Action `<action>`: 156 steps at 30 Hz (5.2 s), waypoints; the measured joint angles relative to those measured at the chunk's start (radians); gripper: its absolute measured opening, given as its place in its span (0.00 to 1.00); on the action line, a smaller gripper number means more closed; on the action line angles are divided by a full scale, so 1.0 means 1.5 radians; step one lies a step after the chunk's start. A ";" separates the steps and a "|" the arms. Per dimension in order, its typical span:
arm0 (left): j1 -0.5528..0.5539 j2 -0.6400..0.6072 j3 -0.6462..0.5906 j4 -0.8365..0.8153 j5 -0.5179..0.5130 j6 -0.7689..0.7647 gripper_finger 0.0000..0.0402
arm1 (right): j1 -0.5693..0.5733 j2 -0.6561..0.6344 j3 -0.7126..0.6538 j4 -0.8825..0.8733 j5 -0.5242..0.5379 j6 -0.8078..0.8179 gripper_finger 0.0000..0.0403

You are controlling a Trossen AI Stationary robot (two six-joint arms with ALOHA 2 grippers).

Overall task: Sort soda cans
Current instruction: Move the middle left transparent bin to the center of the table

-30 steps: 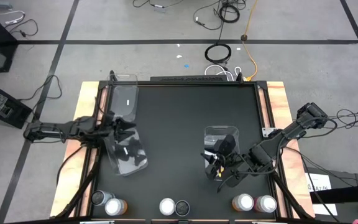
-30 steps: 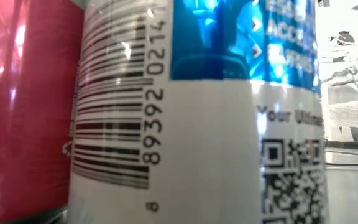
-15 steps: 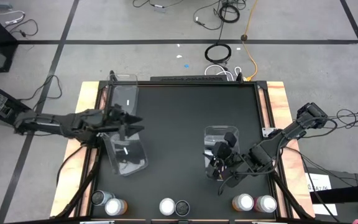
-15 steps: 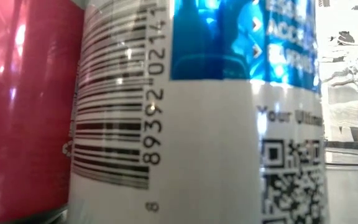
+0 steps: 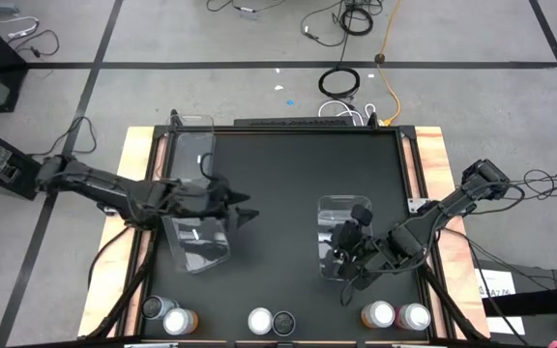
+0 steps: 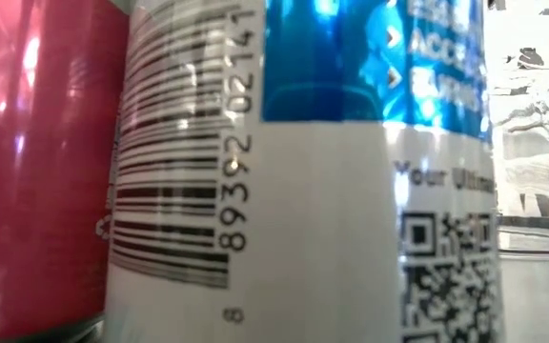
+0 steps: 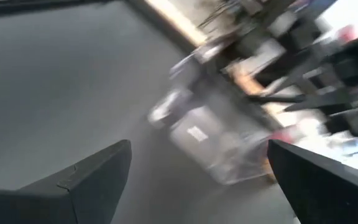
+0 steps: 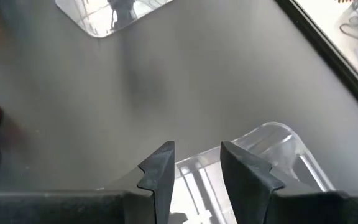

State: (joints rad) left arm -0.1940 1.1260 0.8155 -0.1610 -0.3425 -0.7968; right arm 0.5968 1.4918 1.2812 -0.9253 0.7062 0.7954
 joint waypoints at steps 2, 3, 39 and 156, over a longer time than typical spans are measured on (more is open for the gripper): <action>0.000 0.016 0.047 -0.100 -0.008 -0.022 0.95 | 0.000 0.000 0.000 0.000 0.000 -0.015 0.31; 0.000 0.023 0.069 -0.153 -0.009 -0.036 0.95 | 0.000 0.000 0.000 0.000 -0.001 -0.021 0.31; -0.435 -0.023 0.127 -0.821 0.086 -0.996 0.96 | -0.001 0.000 0.000 0.000 0.001 0.038 0.31; 0.021 0.523 0.389 -0.464 0.202 -0.664 0.04 | 0.057 -0.454 -0.274 0.005 -0.089 -0.029 0.31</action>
State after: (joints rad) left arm -0.1631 1.9099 1.3991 -0.8576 -0.0401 -1.7928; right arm 0.6830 0.8100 0.8696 -0.9181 0.5732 0.7516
